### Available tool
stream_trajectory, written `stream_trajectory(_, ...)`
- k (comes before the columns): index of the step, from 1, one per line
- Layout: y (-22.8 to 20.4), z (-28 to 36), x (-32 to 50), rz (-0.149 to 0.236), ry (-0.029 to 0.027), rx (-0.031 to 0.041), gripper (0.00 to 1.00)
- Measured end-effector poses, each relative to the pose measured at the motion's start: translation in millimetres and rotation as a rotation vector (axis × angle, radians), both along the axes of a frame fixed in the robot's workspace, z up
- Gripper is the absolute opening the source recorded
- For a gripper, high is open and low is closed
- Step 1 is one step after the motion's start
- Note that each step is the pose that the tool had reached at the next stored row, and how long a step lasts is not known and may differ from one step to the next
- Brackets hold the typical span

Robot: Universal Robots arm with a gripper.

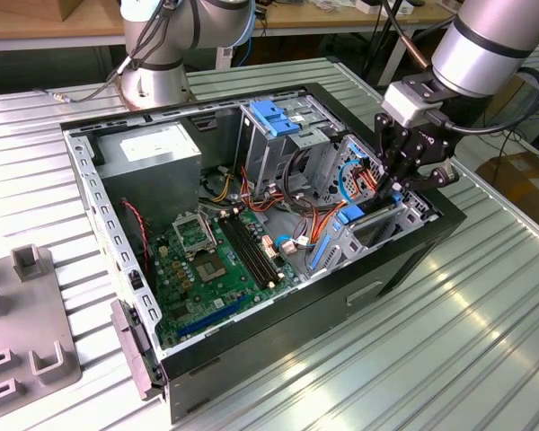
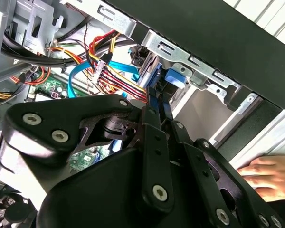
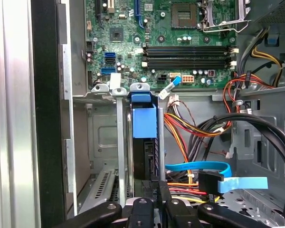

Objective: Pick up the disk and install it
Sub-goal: 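Insert the first disk wire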

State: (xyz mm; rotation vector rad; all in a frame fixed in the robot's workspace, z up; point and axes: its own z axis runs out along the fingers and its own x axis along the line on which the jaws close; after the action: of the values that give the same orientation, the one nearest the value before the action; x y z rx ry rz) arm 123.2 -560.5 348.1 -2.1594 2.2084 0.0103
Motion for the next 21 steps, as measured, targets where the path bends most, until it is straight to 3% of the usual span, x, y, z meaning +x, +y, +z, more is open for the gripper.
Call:
stream_trajectory(12, 1.6, -0.2, 0.0, 0.0, 0.0, 0.0007, 0.16)
stream_trajectory(21, 1.6, -4.5, 0.0, 0.0, 0.0005, 0.0004, 0.16)
